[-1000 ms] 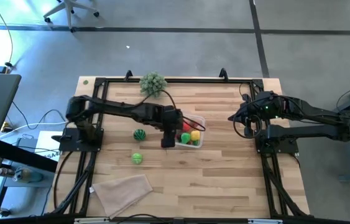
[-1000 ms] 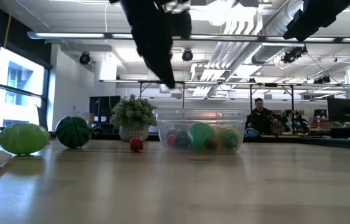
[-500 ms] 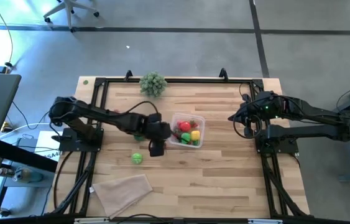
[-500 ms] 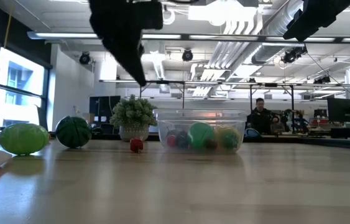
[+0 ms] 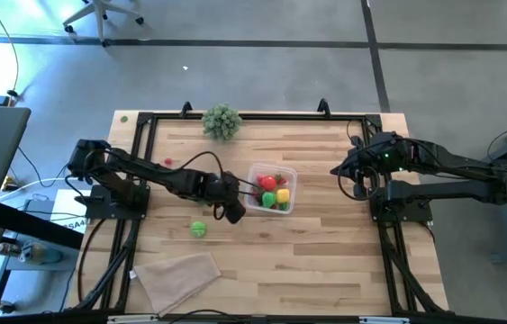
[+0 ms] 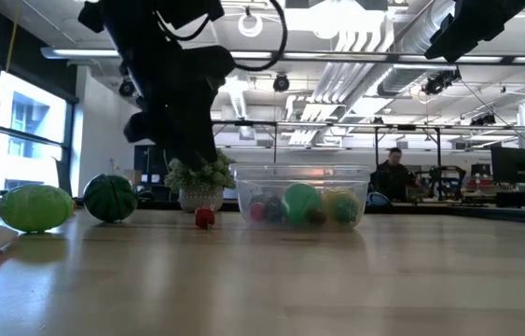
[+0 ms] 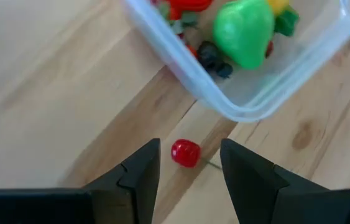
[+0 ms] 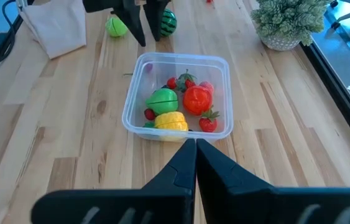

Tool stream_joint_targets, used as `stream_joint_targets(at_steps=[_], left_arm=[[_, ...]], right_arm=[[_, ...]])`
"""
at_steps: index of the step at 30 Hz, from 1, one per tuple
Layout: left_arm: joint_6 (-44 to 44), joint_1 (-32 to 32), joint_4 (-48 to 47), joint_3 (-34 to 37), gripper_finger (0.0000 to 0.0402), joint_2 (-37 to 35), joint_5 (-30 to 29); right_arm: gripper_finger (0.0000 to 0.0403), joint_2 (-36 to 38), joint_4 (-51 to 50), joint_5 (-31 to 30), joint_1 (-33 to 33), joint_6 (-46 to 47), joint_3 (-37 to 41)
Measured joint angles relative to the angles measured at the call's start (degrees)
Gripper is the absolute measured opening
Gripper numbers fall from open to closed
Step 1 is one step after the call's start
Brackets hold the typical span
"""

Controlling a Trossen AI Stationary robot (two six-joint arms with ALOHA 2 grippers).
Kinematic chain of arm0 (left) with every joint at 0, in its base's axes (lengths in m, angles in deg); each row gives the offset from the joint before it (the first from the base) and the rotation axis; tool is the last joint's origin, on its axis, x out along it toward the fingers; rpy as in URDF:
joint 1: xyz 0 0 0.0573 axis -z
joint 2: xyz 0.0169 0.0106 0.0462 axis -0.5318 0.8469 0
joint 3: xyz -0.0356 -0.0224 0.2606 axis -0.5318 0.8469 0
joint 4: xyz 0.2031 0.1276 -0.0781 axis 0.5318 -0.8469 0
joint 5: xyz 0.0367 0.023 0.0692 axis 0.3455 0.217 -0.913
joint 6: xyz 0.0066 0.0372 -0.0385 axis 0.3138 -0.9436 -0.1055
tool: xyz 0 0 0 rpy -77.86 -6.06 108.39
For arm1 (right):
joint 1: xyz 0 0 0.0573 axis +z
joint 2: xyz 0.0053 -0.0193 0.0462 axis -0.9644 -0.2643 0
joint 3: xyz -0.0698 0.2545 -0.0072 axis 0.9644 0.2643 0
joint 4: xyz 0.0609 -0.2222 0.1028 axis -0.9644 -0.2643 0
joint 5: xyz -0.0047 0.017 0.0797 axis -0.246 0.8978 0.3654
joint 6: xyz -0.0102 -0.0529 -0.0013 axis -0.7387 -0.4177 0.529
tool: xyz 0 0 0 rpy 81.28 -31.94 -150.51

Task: Pick and placing Produce into tupperware
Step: Put the bottom red cherry into the transparent bin

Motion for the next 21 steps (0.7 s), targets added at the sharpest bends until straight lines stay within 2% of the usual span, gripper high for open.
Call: stream_joint_targets(at_steps=[8,13,18,21], left_arm=[[18.2,0.0,0.4,0.2,0.0163,0.7,2.2],[23.5,0.0,-0.7,0.2,0.0164,0.8,2.4],[30.9,0.0,0.2,0.2,0.0164,3.8,4.2],[32.0,-0.2,1.1,0.2,0.0163,5.4,4.5]], right_arm=[[0.0002,0.0,0.0,0.0,0.0,0.0,0.0],[0.0002,0.0,0.0,0.0,0.0,0.0,0.0],[0.0002,0.0,0.0,0.0,0.0,0.0,0.0],[0.0002,0.0,0.0,0.0,0.0,0.0,0.0]])
